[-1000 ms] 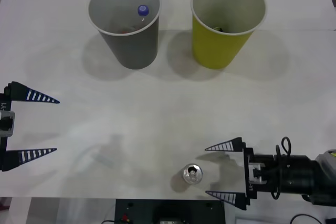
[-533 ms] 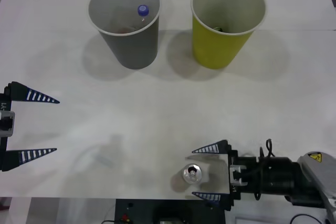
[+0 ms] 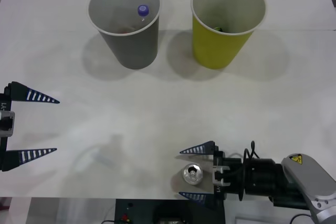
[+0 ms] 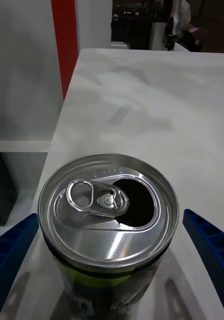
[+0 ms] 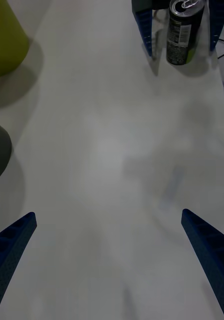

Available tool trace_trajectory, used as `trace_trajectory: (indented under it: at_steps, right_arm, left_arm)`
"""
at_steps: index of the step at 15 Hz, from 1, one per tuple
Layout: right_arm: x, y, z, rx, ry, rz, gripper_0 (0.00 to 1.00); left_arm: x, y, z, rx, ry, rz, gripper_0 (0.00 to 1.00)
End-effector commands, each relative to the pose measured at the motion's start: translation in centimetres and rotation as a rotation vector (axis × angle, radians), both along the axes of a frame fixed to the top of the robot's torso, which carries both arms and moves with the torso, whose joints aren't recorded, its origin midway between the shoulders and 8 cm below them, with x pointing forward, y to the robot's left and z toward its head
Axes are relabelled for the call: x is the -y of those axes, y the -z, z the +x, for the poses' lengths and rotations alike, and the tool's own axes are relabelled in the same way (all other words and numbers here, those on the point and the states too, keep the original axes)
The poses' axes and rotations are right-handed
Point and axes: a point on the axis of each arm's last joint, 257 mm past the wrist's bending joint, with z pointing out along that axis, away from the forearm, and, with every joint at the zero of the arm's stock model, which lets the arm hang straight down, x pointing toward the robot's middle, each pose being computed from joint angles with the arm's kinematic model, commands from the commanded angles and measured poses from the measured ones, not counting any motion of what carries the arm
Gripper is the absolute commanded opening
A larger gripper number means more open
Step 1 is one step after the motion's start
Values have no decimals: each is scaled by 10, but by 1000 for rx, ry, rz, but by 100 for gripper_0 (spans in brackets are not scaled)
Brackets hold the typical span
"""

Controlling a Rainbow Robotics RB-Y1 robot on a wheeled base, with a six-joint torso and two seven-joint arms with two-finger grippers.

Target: Put the can into the green bin and the plastic bottle into the gray bin

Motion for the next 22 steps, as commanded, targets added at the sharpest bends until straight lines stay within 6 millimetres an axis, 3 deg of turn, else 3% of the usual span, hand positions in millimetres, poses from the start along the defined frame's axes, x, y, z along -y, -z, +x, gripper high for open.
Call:
trace_trajectory:
  at_steps: [1,2,3,4,15,22]
  right_arm:
    - [-1,0,0,-1,1,2,100]
    - [0,0,0,3,1,0,100]
    - [-1,0,0,1,0,1,41]
    - [0,0,0,-3,3,0,0]
    - [-1,-4,2,-35,19,26,0]
    - [12,-44,7,-136,54,56,0]
  left_arm:
    - [0,0,0,0,0,0,100]
    - [0,0,0,0,0,0,100]
    - [0,0,0,0,0,0,100]
    - [0,0,0,0,0,0,100]
    - [0,0,0,0,0,0,100]
    - [0,0,0,0,0,0,100]
